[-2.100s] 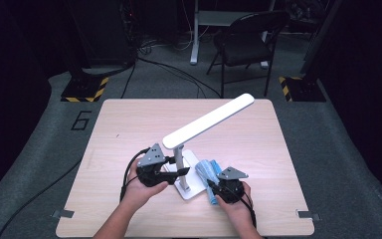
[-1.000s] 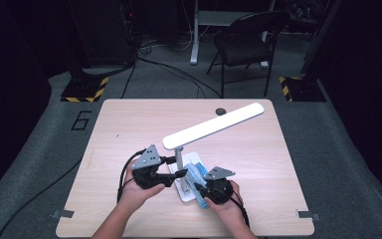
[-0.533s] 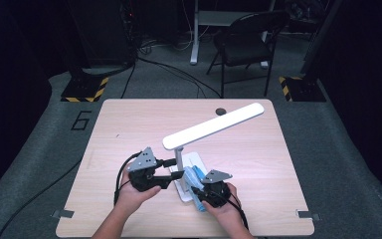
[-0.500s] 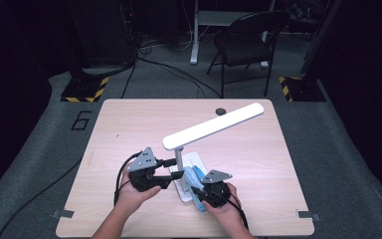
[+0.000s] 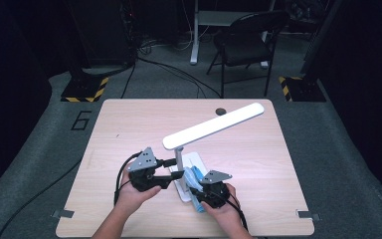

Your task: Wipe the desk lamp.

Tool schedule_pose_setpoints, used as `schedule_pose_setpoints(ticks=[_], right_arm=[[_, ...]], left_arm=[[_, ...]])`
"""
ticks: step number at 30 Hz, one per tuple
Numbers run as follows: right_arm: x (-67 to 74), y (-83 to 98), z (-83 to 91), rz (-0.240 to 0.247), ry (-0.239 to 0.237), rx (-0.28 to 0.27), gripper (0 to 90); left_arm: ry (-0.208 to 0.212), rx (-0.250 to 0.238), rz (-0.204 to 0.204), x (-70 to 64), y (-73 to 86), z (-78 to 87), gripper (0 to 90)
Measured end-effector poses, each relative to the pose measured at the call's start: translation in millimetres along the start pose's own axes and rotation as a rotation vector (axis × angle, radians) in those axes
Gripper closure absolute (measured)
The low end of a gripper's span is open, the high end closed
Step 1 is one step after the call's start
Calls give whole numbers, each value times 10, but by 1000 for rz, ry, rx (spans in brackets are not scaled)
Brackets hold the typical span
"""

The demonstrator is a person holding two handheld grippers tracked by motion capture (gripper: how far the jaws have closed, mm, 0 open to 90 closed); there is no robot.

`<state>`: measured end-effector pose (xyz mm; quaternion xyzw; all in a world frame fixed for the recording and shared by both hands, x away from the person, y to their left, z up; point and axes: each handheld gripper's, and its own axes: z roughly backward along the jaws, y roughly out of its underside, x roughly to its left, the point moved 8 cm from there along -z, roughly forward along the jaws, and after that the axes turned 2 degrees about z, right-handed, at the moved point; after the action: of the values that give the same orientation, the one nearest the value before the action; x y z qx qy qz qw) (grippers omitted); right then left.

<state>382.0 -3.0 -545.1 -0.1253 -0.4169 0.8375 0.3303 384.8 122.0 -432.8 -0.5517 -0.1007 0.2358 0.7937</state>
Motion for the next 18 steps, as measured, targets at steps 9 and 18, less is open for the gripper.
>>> schedule_pose_setpoints(ticks=[9, 18], right_arm=[[28, -53, 24, 27, -4, -8, 710], [90, -146, 78, 2, -37, -34, 711]], left_arm=[[0, -4, 2, 4, -3, -4, 516], [2, 5, -4, 18, 4, 20, 516]])
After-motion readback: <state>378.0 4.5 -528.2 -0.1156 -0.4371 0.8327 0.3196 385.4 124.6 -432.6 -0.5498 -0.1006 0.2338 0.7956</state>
